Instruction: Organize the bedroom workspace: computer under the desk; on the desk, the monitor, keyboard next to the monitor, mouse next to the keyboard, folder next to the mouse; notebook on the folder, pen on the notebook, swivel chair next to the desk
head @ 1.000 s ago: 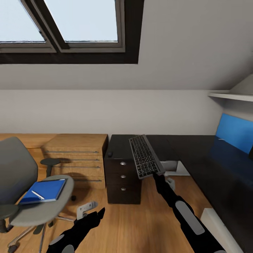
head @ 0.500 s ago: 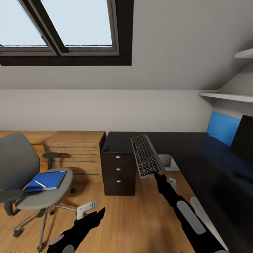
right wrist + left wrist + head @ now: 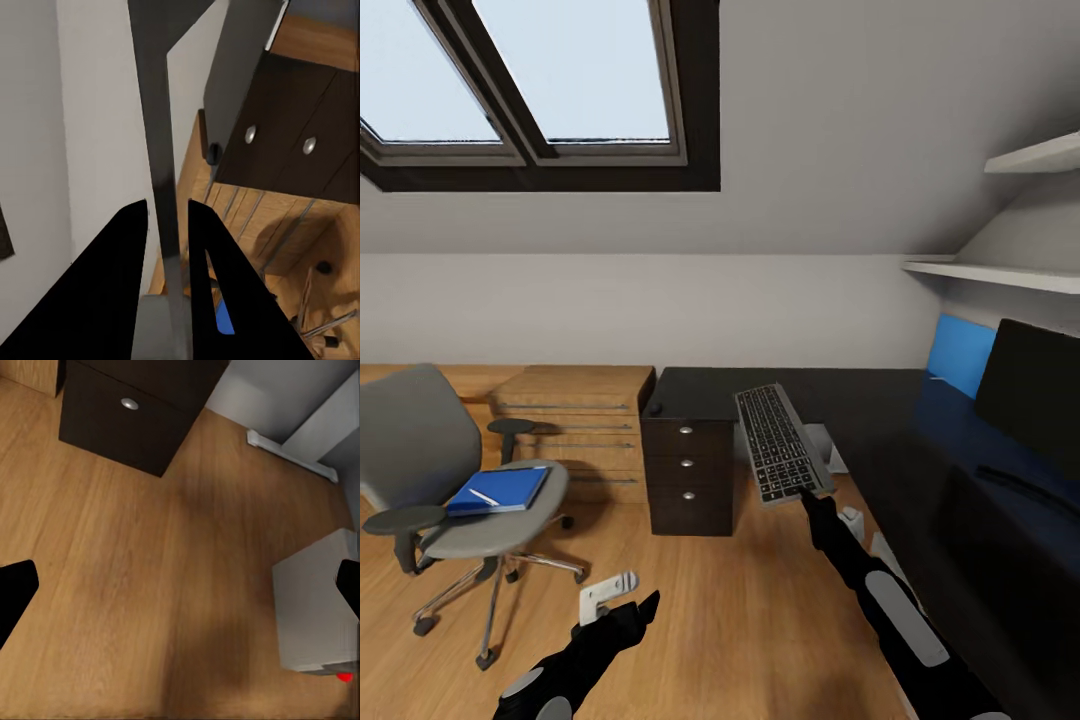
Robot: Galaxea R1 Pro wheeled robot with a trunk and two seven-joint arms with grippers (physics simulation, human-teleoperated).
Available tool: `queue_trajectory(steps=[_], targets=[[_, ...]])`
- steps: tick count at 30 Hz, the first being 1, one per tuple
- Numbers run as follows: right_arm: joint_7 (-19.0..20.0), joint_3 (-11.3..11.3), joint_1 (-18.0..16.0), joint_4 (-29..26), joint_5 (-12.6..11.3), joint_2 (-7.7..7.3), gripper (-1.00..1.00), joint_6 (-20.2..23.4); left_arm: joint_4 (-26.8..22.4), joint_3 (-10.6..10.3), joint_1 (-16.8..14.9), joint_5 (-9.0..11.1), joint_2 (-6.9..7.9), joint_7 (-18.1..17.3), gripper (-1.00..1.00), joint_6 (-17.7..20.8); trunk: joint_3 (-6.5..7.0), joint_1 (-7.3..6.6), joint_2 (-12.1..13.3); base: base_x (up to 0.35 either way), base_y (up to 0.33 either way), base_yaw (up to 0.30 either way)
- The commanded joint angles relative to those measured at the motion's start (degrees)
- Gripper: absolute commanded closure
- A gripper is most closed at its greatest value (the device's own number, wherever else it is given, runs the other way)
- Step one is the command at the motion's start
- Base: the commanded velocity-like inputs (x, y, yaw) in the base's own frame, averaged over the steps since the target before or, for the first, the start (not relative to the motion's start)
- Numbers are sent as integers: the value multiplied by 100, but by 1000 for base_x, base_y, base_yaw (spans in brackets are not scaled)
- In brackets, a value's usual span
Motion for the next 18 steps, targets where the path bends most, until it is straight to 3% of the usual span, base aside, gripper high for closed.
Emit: queue_trajectory(steps=[1,8,18], targets=[[23,8,-4,3,-140,-19,100,8,-10,-11,-3,60,4,56,-100,6,-6,-3,-4,-316,-142,0],[22,-108,-4,77,-383,-119,100,9,-10,-11,-3,60,4,64,-100,6,-6,-3,-4,-310,-167,0],[14,-602,-4,252,-428,-138,100,33,-10,-19,-3,56,4,65,-100,6,-6,-3,-4,-294,-200,0]])
